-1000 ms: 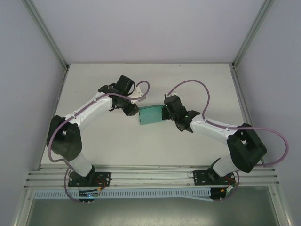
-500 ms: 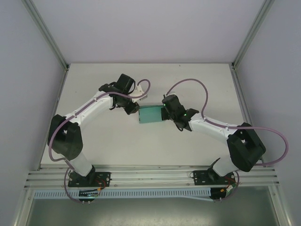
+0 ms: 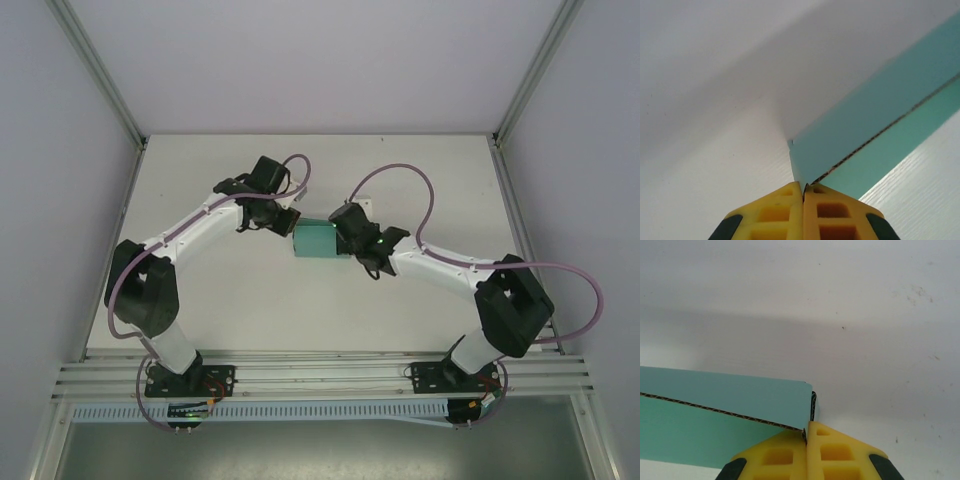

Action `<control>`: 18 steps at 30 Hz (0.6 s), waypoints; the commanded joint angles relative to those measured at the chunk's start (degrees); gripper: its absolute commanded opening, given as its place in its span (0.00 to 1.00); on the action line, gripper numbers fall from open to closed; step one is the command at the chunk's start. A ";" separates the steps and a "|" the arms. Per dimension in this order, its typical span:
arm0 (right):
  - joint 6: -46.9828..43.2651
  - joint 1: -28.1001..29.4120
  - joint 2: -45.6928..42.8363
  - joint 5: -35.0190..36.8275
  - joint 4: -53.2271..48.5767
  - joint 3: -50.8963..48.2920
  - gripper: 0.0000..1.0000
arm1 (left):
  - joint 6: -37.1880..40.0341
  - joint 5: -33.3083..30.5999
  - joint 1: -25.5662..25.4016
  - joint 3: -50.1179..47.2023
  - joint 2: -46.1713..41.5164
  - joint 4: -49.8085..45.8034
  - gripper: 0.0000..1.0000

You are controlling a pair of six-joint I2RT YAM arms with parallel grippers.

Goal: Assemble paper box

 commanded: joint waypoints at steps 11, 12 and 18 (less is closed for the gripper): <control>8.38 2.95 5.71 2.28 -10.49 -0.25 0.00 | -14.57 0.62 -2.26 6.48 2.88 -10.41 0.00; 8.35 2.92 5.84 2.34 -10.51 -0.36 0.00 | -14.54 1.55 -2.18 7.67 3.83 -11.67 0.00; 9.15 3.23 6.16 3.11 -9.86 -1.27 0.00 | -15.43 5.10 -2.10 11.91 8.21 -17.28 0.00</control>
